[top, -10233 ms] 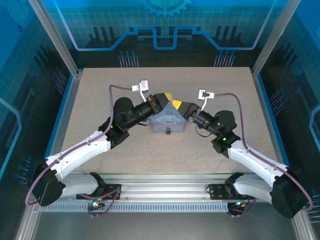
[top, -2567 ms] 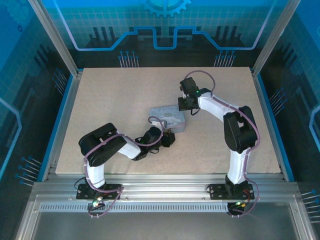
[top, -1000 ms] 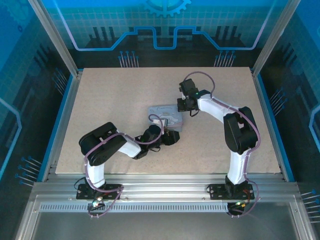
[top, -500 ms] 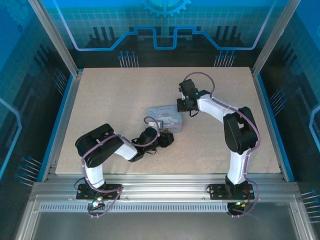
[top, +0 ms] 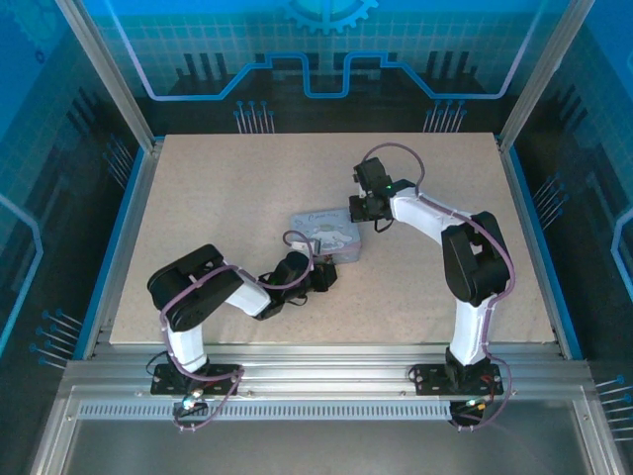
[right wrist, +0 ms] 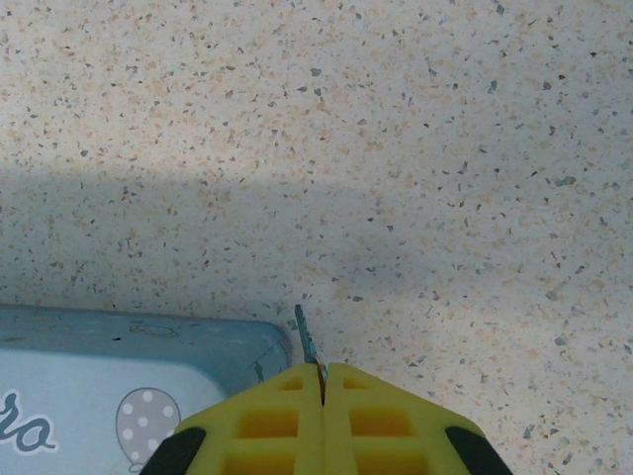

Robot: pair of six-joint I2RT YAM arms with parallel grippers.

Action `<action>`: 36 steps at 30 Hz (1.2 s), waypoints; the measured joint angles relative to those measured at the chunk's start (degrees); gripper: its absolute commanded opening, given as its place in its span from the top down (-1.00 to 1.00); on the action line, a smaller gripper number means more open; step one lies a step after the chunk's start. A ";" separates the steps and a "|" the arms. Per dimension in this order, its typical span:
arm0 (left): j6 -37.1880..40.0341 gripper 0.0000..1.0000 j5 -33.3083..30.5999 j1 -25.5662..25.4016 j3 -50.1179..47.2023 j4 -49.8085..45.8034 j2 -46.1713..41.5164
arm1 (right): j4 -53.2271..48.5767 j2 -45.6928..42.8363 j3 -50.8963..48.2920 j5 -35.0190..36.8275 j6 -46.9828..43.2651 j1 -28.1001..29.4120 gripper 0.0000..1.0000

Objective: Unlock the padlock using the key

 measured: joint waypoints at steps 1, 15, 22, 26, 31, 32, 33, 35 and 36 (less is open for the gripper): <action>0.00 0.86 0.20 0.07 0.00 -0.48 -0.31 | 0.00 0.00 -0.02 0.00 0.00 0.00 1.00; -0.70 0.96 8.85 3.93 4.22 -18.97 -6.19 | -0.57 -3.41 -4.17 0.04 -0.02 -0.55 1.00; -2.54 0.95 13.77 5.95 7.19 -24.76 -6.51 | 0.98 -10.49 -10.80 0.00 0.11 -2.12 1.00; -3.06 0.95 15.19 6.73 8.22 -27.30 -7.48 | 1.84 -15.47 -15.47 -0.42 0.94 -2.75 1.00; -3.34 0.94 16.24 7.78 8.74 -29.09 -8.98 | 3.80 -23.06 -21.64 -2.82 2.51 -3.13 1.00; -3.54 0.94 16.41 7.98 8.76 -29.18 -9.27 | 4.37 -24.79 -22.95 -3.58 2.86 -3.28 1.00; -3.78 0.94 16.61 8.13 8.83 -29.27 -9.60 | 5.16 -26.58 -24.39 -4.42 3.28 -3.39 1.00; -4.20 0.94 16.68 8.33 9.05 -29.62 -10.12 | 6.45 -29.97 -26.80 -6.08 4.28 -3.61 1.00; -4.37 0.93 16.70 8.37 9.22 -29.81 -10.29 | 6.80 -31.26 -27.76 -6.73 4.59 -3.69 1.00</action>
